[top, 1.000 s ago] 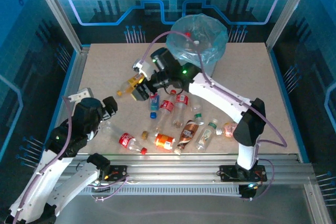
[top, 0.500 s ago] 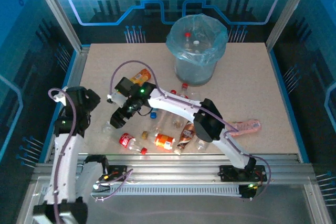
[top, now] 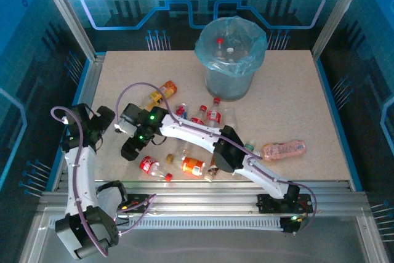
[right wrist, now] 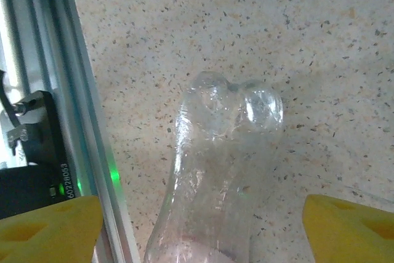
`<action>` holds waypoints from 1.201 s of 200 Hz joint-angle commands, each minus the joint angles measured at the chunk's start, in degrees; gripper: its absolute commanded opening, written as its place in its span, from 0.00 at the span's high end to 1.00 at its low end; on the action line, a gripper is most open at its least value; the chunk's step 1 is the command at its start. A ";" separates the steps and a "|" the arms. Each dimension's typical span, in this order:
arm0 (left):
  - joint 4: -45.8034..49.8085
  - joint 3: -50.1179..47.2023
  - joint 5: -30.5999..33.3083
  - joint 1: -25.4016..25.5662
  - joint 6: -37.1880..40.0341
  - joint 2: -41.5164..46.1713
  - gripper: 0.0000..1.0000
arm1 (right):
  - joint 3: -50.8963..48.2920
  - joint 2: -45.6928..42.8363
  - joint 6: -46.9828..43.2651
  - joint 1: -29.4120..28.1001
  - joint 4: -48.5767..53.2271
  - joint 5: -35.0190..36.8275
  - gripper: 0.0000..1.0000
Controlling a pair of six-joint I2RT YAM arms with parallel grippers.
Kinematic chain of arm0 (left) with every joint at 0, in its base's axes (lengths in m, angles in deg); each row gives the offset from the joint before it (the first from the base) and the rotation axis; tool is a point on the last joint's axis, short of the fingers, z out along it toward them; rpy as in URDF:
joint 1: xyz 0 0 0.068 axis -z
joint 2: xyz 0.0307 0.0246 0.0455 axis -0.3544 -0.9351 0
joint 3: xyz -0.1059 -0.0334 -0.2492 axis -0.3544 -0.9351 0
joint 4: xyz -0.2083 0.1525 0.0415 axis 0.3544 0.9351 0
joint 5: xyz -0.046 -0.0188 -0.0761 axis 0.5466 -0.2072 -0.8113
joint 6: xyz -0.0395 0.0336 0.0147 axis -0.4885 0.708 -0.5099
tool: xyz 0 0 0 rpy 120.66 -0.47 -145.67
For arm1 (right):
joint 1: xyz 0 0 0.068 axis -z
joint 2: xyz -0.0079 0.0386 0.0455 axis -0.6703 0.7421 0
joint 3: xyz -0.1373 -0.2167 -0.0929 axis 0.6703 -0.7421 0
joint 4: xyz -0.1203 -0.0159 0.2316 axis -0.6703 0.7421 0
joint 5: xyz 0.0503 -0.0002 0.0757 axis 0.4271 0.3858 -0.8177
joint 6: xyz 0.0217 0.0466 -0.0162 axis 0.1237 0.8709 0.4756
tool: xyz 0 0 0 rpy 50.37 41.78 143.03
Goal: Put the plastic bottles in the bin
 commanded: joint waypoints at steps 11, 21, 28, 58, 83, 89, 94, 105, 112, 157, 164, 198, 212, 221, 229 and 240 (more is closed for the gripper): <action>0.18 -1.27 -5.46 -0.59 3.03 2.49 0.02 | 1.83 3.69 0.27 -0.90 1.10 -2.25 0.13; -0.26 -2.21 -5.97 -0.51 3.14 3.77 0.02 | 2.15 4.73 0.61 -1.10 0.97 -2.63 0.13; -0.34 -2.54 -6.08 -0.48 3.17 4.66 0.03 | 2.26 5.45 0.70 -1.22 0.77 -2.54 0.13; -0.45 -2.39 -4.40 -0.05 4.46 5.73 0.03 | 4.64 8.62 0.39 -1.28 1.48 -1.92 0.15; -0.18 -2.06 -4.79 0.11 5.05 4.86 0.03 | 5.54 9.53 -0.26 -0.84 1.59 -2.04 0.22; -0.18 -2.07 -4.75 0.10 5.10 4.89 0.03 | 5.58 9.46 -0.29 -0.62 1.39 -2.42 0.25; -0.13 -2.03 -4.58 0.20 5.24 5.02 0.03 | 5.70 9.46 -0.28 -0.50 1.29 -2.55 0.26; -0.03 -2.12 -4.19 0.29 5.55 5.38 0.03 | 6.08 9.30 0.01 -0.14 1.19 -2.98 0.30; -0.03 -2.22 -3.84 0.34 5.82 5.64 0.03 | 6.48 9.15 0.21 0.10 1.19 -3.33 0.32; -0.69 -2.05 -3.41 0.43 6.25 5.20 0.03 | 5.87 4.15 2.18 1.91 -0.94 -6.16 0.41; -0.97 -1.99 -3.67 0.49 6.47 5.10 0.03 | 5.02 3.06 3.14 2.49 -2.31 -7.17 0.42; -1.29 -1.25 -3.79 0.43 6.15 5.08 0.04 | 1.70 -1.72 6.89 4.30 -8.46 -9.63 0.45; -1.18 -1.06 -4.16 0.45 6.05 5.63 0.03 | 1.71 -3.05 7.17 4.89 -8.74 -9.71 0.45; -1.26 -0.83 -4.63 0.45 6.05 6.36 0.03 | 1.33 -4.01 7.39 5.34 -9.08 -10.08 0.45; -1.18 -0.41 -4.82 0.44 5.99 7.02 0.04 | 0.83 -5.04 7.61 5.85 -9.41 -10.27 0.45; -0.96 0.72 -5.23 0.43 6.00 8.23 0.04 | -0.07 -6.46 7.55 6.54 -9.86 -10.37 0.45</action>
